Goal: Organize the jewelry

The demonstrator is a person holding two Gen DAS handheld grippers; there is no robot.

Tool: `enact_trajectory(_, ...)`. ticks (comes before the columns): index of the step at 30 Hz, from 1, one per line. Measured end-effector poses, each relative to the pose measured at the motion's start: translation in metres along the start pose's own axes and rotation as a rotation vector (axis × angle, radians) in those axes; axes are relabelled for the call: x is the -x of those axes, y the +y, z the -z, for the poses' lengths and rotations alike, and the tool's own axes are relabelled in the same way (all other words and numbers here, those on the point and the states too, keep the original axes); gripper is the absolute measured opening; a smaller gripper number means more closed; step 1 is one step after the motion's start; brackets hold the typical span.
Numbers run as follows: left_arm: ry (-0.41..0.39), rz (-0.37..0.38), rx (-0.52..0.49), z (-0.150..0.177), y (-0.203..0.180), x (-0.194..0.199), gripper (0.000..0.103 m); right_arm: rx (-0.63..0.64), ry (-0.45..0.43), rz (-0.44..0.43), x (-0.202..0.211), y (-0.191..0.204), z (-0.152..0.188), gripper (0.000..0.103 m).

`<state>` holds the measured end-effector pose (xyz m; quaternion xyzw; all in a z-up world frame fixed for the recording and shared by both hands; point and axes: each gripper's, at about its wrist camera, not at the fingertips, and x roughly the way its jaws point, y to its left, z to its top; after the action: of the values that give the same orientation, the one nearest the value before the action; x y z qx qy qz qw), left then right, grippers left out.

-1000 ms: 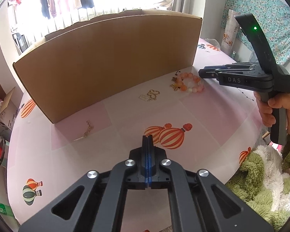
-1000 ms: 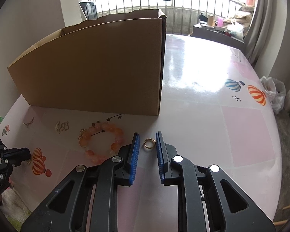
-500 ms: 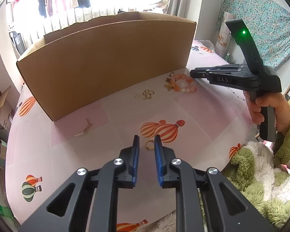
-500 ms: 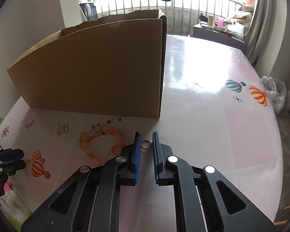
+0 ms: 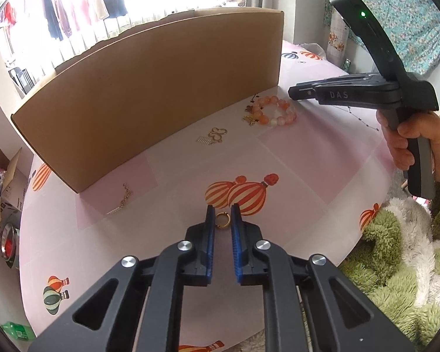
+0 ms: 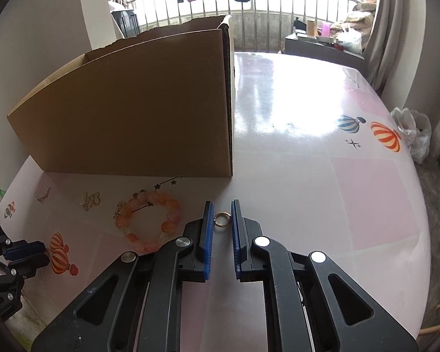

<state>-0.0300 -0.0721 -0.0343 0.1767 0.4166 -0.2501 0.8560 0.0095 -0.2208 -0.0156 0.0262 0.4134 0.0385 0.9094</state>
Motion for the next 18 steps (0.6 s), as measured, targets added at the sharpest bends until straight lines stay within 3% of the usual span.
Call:
enact_trajectory(13, -0.044, -0.013, 0.014, 0.003, 0.008, 0.01, 0.01, 0.0, -0.033, 0.008, 0.014, 0.002, 0.006, 0.01)
enact_trajectory(18, -0.104, -0.02, 0.028, -0.003, 0.015, 0.028, 0.01, -0.007, -0.078, -0.001, 0.034, 0.001, 0.002, 0.01)
